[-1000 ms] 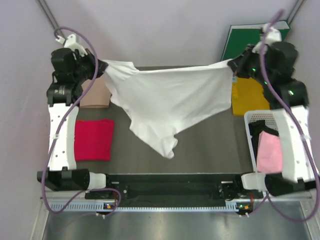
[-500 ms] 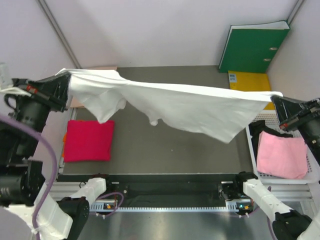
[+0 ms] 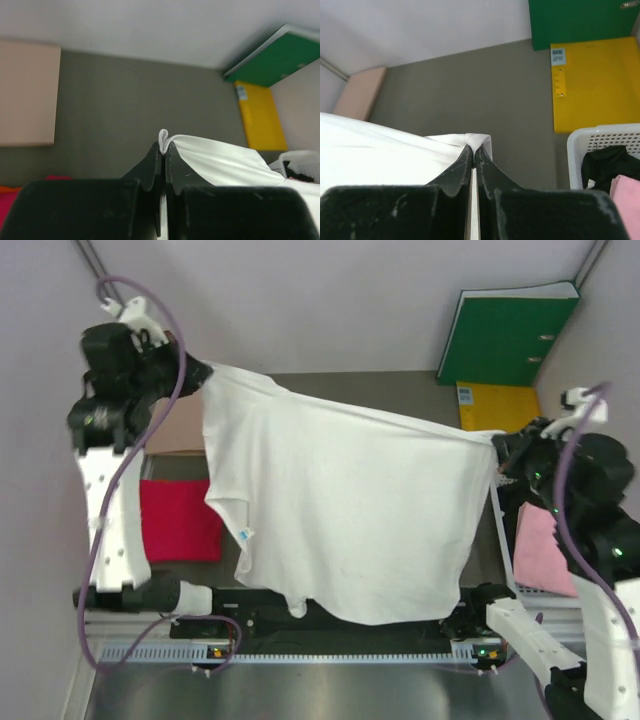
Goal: Fold and stack the t-shirts
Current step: Flatten out the tshirt
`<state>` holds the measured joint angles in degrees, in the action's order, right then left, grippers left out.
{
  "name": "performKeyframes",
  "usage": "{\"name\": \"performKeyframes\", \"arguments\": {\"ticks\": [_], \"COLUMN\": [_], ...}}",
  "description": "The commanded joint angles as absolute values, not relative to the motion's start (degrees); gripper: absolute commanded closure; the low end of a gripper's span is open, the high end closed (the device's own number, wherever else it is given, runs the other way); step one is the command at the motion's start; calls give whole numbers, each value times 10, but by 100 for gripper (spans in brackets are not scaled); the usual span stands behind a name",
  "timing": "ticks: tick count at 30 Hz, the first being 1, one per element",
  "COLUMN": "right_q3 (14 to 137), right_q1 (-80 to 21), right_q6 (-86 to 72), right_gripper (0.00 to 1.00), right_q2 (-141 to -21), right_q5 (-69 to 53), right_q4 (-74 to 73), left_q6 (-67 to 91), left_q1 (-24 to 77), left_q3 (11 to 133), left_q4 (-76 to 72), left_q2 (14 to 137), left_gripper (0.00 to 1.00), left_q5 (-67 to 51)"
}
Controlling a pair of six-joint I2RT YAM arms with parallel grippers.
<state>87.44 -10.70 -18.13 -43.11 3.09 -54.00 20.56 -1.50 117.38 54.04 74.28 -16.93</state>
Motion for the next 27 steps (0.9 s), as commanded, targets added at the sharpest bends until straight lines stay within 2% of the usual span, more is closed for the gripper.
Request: {"name": "performKeyframes", "arguments": {"ticks": [1, 3, 7, 10, 11, 13, 16, 20, 24, 27], "right_q3": [719, 662, 652, 720, 776, 840, 971, 1096, 1089, 1046], "right_q1": [-105, -101, -81, -57, -55, -52, -48, -45, -46, -45], "right_q6": [-165, -167, -164, -172, -175, -173, -170, -178, -184, -183], "right_gripper": [100, 100, 100, 100, 100, 100, 100, 100, 100, 100], "right_q2": [-477, -534, -702, -856, -929, -1000, -1143, -1217, -1216, -1189], "right_q5": [113, 117, 90, 63, 60, 57, 51, 40, 37, 37], "right_q4": [-345, -283, -151, -120, -118, -124, -161, -199, -205, -197], "left_q6": [182, 178, 178, 178, 179, 191, 213, 213, 188, 186], "left_q1": [-20, -21, -20, -18, -18, -19, -20, -16, -15, -14], "left_q3": [1120, 1120, 1206, 1400, 1443, 1505, 1448, 1439, 1420, 1342], "left_q4": [495, 469, 461, 503, 512, 501, 400, 359, 381, 388], "left_q2": [873, 938, 1094, 1251, 1287, 1361, 1361, 1358, 1333, 1284], "left_gripper": [100, 100, 100, 100, 100, 100, 100, 100, 100, 100], "left_q5": [-159, -149, -152, -160, -162, -156, -154, -160, -162, -178]}}
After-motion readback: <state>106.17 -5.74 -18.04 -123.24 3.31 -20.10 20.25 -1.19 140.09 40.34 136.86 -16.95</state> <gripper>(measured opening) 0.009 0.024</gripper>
